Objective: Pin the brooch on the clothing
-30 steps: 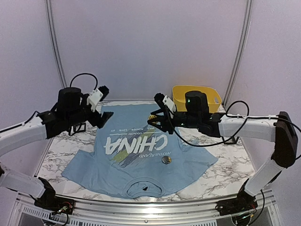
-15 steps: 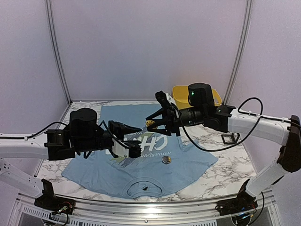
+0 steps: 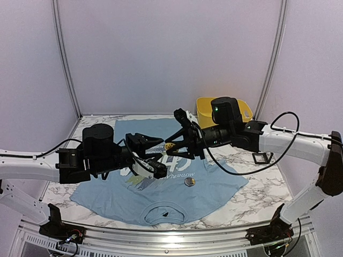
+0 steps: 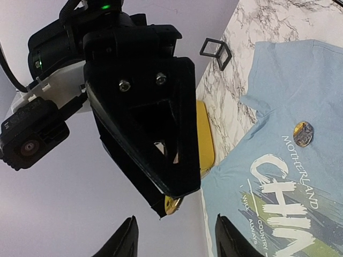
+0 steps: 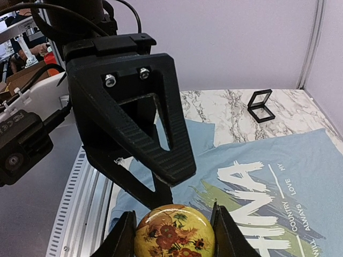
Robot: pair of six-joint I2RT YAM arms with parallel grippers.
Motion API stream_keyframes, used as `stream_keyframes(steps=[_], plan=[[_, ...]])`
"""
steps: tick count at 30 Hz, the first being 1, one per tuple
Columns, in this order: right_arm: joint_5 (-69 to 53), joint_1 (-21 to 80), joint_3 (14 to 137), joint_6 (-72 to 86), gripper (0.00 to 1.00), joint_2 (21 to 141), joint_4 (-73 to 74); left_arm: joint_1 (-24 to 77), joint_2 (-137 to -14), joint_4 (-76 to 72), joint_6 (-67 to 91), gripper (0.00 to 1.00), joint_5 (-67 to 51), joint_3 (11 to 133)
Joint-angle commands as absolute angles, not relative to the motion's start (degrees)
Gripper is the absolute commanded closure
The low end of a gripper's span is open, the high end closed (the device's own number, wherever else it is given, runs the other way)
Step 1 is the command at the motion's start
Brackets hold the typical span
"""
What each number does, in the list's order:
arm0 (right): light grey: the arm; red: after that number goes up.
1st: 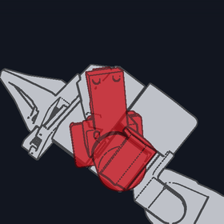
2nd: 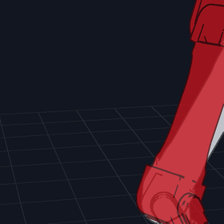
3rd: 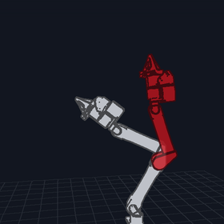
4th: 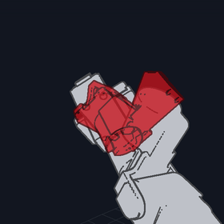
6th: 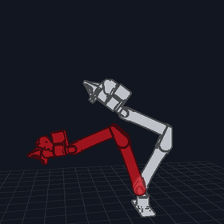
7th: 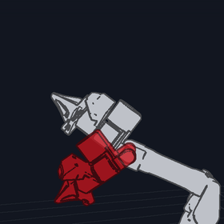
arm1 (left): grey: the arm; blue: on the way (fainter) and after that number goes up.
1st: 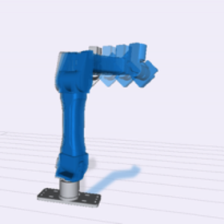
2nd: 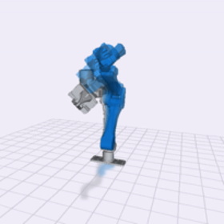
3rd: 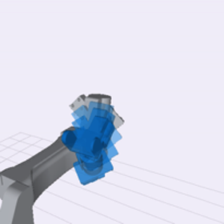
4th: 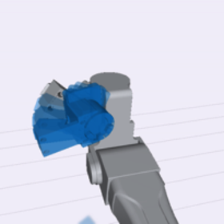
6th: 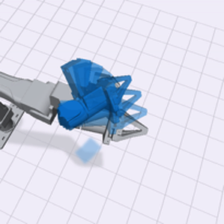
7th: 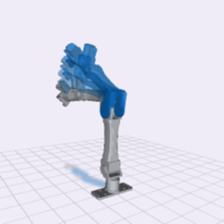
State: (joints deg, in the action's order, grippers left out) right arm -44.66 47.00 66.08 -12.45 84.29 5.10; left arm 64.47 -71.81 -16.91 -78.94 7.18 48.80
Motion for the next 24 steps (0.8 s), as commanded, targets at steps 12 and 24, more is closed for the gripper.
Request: stream_keyframes(steps=[12,24], plan=[[-46.29,48.84,67.0,-10.99,0.72,85.44,2.3,64.78,-73.96,-20.34,-76.74,0.76,4.04,50.28],[-46.08,49.04,66.95,-11.97,0.65,85.24,3.11,64.86,-74.13,-21.05,-64.9,1.0,3.91,50.48]])
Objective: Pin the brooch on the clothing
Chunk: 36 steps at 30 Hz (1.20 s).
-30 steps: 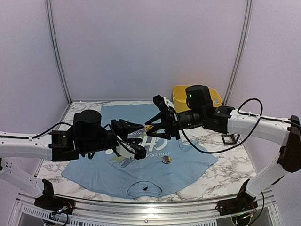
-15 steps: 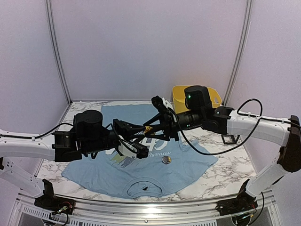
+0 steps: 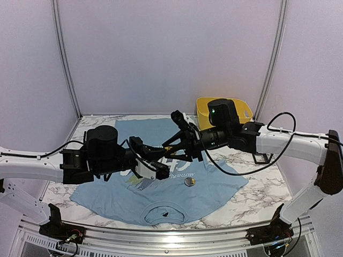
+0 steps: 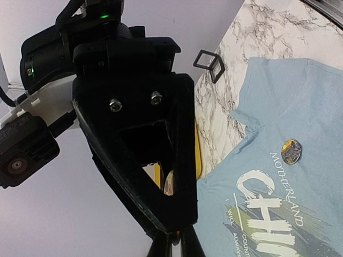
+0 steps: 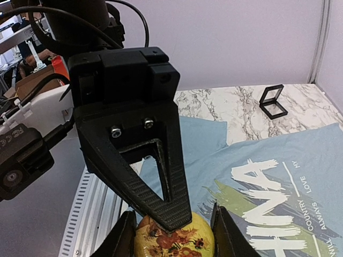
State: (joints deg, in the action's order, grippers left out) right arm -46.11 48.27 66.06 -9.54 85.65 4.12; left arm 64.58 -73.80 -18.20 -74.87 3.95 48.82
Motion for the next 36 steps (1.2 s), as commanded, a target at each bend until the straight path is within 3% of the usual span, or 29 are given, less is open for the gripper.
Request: stream_keyframes(steps=[1,8,16,20,23,28,36], plan=[[-45.81,49.04,67.11,-12.19,0.6,85.05,3.39,64.86,-74.17,-21.08,-61.25,1.0,4.16,50.53],[-42.98,46.71,68.64,-11.66,0.02,82.14,4.27,63.61,-74.4,-21.09,-35.15,1.0,3.09,51.01],[-42.99,44.19,67.27,-10.87,0.01,78.16,3.95,57.8,-73.27,-21.32,-9.51,1.0,-7.42,50.46],[-45.53,44.0,65.57,-9.68,0.08,74.81,2.42,55.05,-72.48,-21.33,3.29,1.0,-19.62,51.92],[-45.38,44.81,62.47,-6.2,0.19,72.13,-2.91,55.02,-72.06,-21.42,7.59,1.0,-25.14,52.55],[-37.33,49.2,58.68,-1.45,0.38,70.66,-6.8,55.15,-68.84,-25.09,15.99,1.0,-21.99,48.61],[-36.54,55.14,55.45,5.2,0.62,72.39,-14.0,58.55,-64.3,-31.7,18.64,1.0,-17.87,42.51]])
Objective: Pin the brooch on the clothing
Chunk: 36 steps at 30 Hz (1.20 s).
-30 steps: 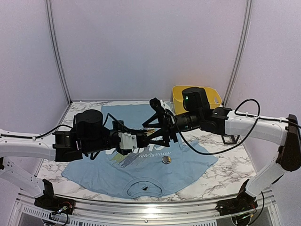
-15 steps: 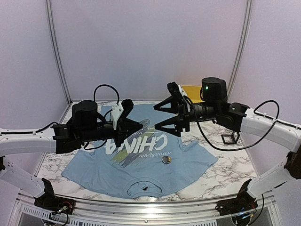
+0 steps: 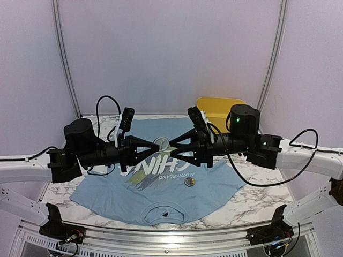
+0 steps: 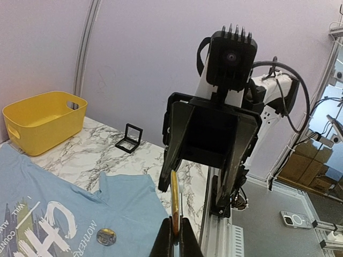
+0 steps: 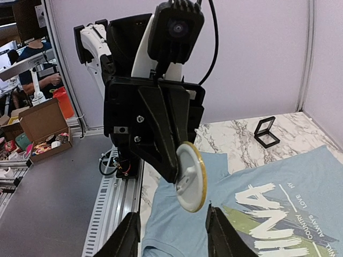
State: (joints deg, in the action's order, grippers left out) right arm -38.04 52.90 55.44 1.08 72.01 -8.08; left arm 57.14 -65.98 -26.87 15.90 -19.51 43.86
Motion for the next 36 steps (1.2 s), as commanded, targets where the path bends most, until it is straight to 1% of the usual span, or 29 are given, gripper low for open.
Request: stream_keyframes(steps=[1,4,6,8,9,10,16,20,22,23,24,26,29,32,35,36], plan=[[-36.86,55.53,55.77,5.11,0.63,72.66,-14.09,58.68,-64.21,-31.91,18.5,1.0,-17.84,42.38],[-37.42,55.8,57.24,5.48,0.66,73.76,-14.03,58.8,-63.88,-32.31,17.69,1.0,-17.94,42.27],[-37.23,55.86,58.27,5.74,0.71,74.81,-13.31,58.88,-63.66,-32.51,16.85,1.0,-18.54,42.45],[-37.74,55.96,58.89,6.05,0.85,75.81,-13.24,58.87,-63.55,-32.57,16.14,1.0,-19.03,42.77],[-37.74,56.08,59.19,6.02,0.94,76.25,-12.77,58.88,-63.55,-32.66,15.97,1.0,-19.25,42.88],[-37.71,56.31,59.62,5.84,1.0,76.55,-11.78,58.86,-63.48,-32.69,15.8,1.0,-19.53,43.05],[-38.73,56.67,60.05,6.6,1.0,76.2,-12.97,58.87,-63.98,-32.95,15.04,1.0,-20.92,42.76],[-37.46,56.68,61.3,5.46,1.0,76.33,-10.69,58.8,-63.92,-32.89,13.8,1.0,-21.07,41.69],[-35.82,56.6,62.77,2.59,1.0,76.59,-5.37,58.67,-62.69,-32.77,12.06,0.62,-20.58,40.87],[-35.22,56.59,63.75,0.73,1.0,76.82,-1.52,58.59,-61.57,-32.56,10.75,0.57,-19.93,40.2],[-35.06,56.6,64.93,-1.46,1.0,77.22,2.99,58.5,-60.33,-32.03,9.13,0.58,-19.34,39.62],[-36.06,56.68,66.68,-4.54,1.0,77.86,10.02,58.45,-58.32,-29.86,6.52,0.66,-17.18,39.01],[-38.18,56.64,67.27,-5.79,1.0,77.87,11.64,58.45,-59.81,-25.01,4.9,0.69,-19.62,41.37],[-38.6,56.68,67.74,-6.64,1.0,78.01,12.53,58.45,-61.89,-21.88,4.57,0.71,-21.45,43.18],[-38.35,56.69,67.85,-6.85,1.0,78.13,12.57,58.45,-63.32,-20.35,3.35,0.76,-21.71,44.16],[-38.4,56.67,67.85,-6.9,1.0,78.2,12.62,58.45,-63.63,-19.7,3.03,0.77,-21.59,44.61]])
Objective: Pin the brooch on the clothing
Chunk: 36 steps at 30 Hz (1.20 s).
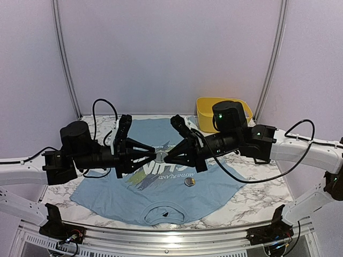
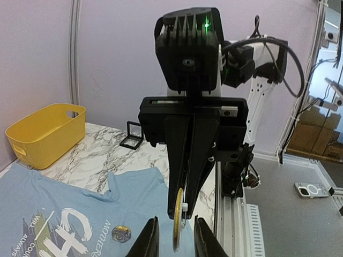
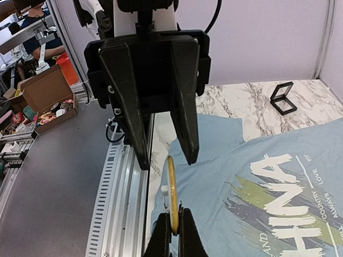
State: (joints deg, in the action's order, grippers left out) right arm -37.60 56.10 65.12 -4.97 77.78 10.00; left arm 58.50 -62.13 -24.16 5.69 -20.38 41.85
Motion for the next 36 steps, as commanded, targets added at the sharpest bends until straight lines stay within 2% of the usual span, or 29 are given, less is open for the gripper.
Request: stream_keyframes(steps=[1,4,8,9,14,16,23,24,26,27,28,33,36], plan=[[-38.41,56.65,67.81,-7.01,1.0,78.22,12.67,58.45,-63.84,-19.29,2.65,0.77,-21.62,45.01],[-38.16,56.69,67.85,-7.12,1.0,78.28,12.74,58.45,-64.28,-18.69,2.04,0.79,-22.12,45.39],[-38.32,56.69,67.85,-7.12,1.0,78.56,12.56,58.45,-65.12,-17.65,1.93,0.95,-22.74,45.59],[-38.25,56.68,67.85,-7.24,1.0,78.5,12.63,58.45,-65.08,-17.59,1.98,0.97,-22.79,45.56],[-37.82,56.69,67.98,-7.56,1.0,78.14,12.88,58.45,-64.49,-17.34,1.72,0.89,-23.22,45.11],[-37.73,56.69,67.94,-7.47,1.0,78.05,12.79,58.45,-64.16,-17.23,1.67,0.95,-23.21,44.79],[-36.89,56.68,67.79,-7.06,1.0,78.47,12.13,58.45,-63.54,-16.79,1.67,1.0,-23.73,44.38],[-35.89,56.69,67.58,-6.73,0.9,78.42,11.59,58.45,-63.61,-16.79,1.67,1.0,-23.54,44.43],[-34.78,56.64,66.58,-5.35,0.59,78.04,9.13,58.45,-63.61,-16.85,1.92,1.0,-22.51,44.69],[-34.37,56.68,65.77,-4.71,0.47,77.62,7.52,58.45,-63.66,-16.87,2.02,1.0,-22.08,44.85],[-34.05,56.69,64.76,-3.38,0.42,77.3,4.96,58.45,-63.57,-16.94,2.02,1.0,-21.8,45.1],[-30.24,56.69,60.62,2.97,0.4,76.4,-5.16,58.54,-63.8,-17.47,1.93,1.0,-21.62,46.35],[-29.99,56.64,59.69,4.1,0.43,76.53,-6.89,58.54,-63.74,-17.81,1.94,1.0,-21.51,46.56]])
